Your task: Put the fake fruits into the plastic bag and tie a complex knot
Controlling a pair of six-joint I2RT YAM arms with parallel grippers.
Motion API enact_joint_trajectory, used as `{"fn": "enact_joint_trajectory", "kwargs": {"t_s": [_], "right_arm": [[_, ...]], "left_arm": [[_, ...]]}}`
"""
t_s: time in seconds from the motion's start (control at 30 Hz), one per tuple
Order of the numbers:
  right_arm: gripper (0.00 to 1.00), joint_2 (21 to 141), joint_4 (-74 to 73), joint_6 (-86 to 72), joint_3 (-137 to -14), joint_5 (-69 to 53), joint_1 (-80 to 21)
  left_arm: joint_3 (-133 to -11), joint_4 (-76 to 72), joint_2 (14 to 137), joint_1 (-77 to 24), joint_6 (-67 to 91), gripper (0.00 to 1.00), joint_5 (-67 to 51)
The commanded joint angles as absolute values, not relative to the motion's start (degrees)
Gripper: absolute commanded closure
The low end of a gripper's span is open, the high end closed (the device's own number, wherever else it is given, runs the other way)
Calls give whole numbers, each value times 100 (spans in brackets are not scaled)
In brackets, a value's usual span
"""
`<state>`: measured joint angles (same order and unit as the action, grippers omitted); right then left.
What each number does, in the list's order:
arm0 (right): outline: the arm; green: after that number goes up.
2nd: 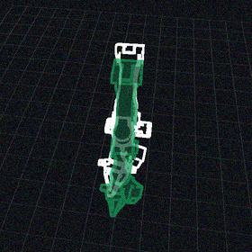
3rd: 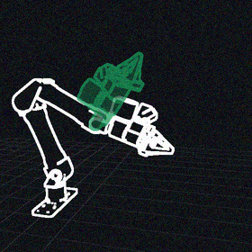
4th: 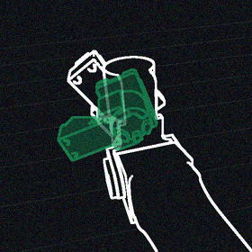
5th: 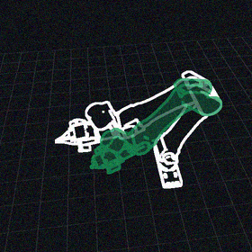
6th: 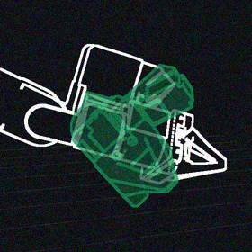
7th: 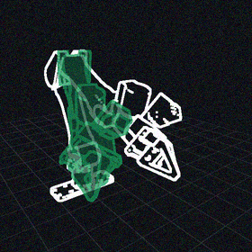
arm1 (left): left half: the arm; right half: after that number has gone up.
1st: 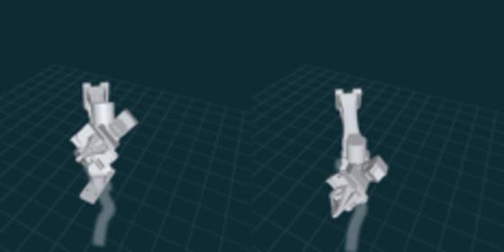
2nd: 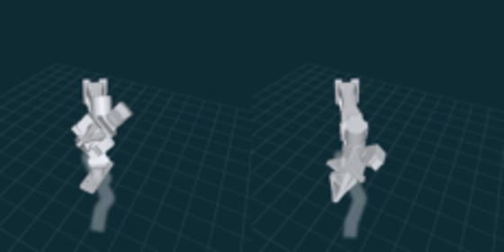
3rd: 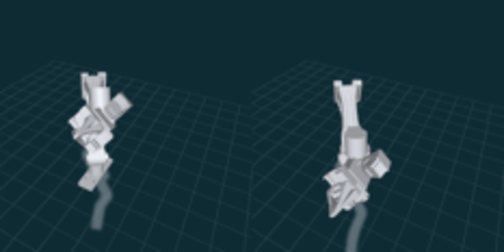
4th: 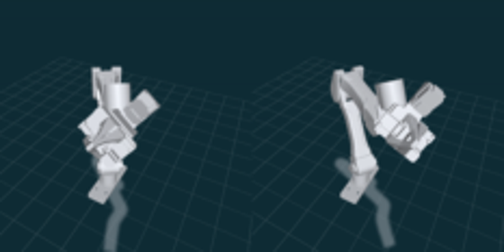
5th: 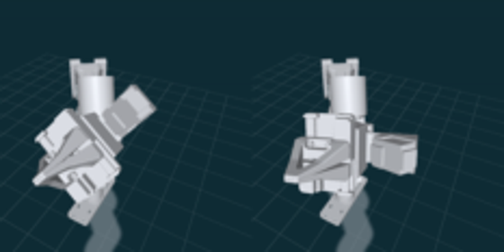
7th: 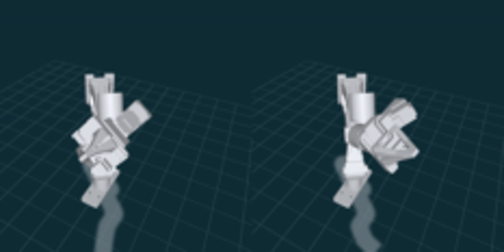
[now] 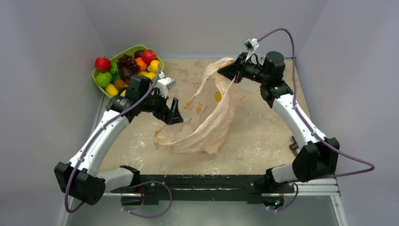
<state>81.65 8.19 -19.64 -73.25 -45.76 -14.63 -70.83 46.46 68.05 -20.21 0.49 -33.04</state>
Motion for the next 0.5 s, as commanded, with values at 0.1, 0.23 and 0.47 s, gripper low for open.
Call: {"fn": "enact_joint_trajectory", "kwargs": {"t_s": [0.1,0.23,0.47], "right_arm": [[100,7683,1061,-1848,-6898,-4507,-1529],[100,7489,725,-1656,-6938,-5003,-1507],[13,6963,-2323,1353,-7530,-4438,-1484]], "left_arm": [[-6136,3405,6104,-2390,1332,2,-4189],[-6794,4141,6478,-2358,568,100,-4002],[-8278,5779,6869,-2355,-1411,100,-4204]]}}
